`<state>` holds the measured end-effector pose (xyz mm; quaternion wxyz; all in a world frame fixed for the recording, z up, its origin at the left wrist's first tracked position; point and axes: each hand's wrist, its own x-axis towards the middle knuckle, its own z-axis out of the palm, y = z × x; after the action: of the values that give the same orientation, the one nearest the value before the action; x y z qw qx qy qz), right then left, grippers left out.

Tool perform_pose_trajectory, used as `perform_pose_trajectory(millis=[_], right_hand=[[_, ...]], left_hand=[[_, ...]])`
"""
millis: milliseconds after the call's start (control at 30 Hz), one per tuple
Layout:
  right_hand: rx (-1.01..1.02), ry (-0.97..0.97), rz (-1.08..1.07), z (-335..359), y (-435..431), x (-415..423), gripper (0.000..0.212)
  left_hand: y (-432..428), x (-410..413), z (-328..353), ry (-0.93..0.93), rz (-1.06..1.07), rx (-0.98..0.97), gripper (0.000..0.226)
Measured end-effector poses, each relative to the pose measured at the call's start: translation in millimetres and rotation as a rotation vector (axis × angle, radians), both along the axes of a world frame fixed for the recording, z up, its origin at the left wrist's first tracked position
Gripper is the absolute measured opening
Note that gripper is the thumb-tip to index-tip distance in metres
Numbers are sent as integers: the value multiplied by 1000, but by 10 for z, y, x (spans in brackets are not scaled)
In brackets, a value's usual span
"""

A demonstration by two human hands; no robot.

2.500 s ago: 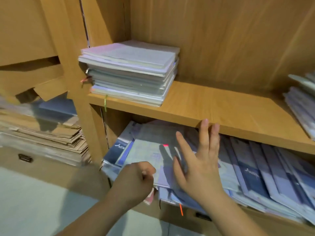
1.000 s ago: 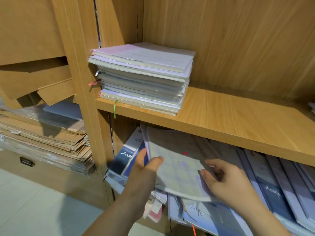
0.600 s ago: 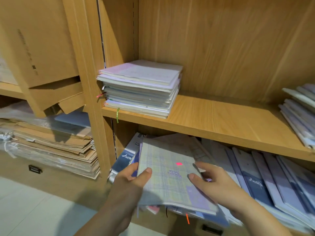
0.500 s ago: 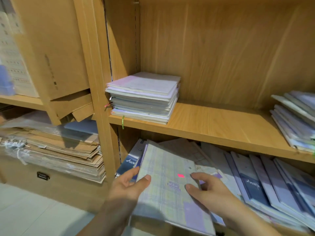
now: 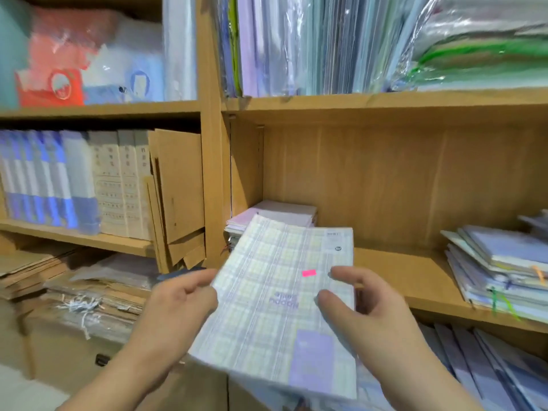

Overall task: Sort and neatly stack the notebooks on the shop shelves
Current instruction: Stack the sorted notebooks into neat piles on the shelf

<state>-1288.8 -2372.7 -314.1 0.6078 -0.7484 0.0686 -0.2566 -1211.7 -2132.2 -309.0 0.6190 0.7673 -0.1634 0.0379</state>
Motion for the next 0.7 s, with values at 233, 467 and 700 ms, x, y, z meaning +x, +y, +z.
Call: perform_pose_trajectory(millis=[233,467,700], right_hand=[[5,87,159,724,-370,1247,51],[-368,254,214,494,-388,1879,92],[-522,99,52,284,-330,2018,82]], left_hand=[[-401,1215,693,8,75,-17,12],[-345,1576,246,-16,163,-7,9],[-478,1645,-65,-151,103,82,44]])
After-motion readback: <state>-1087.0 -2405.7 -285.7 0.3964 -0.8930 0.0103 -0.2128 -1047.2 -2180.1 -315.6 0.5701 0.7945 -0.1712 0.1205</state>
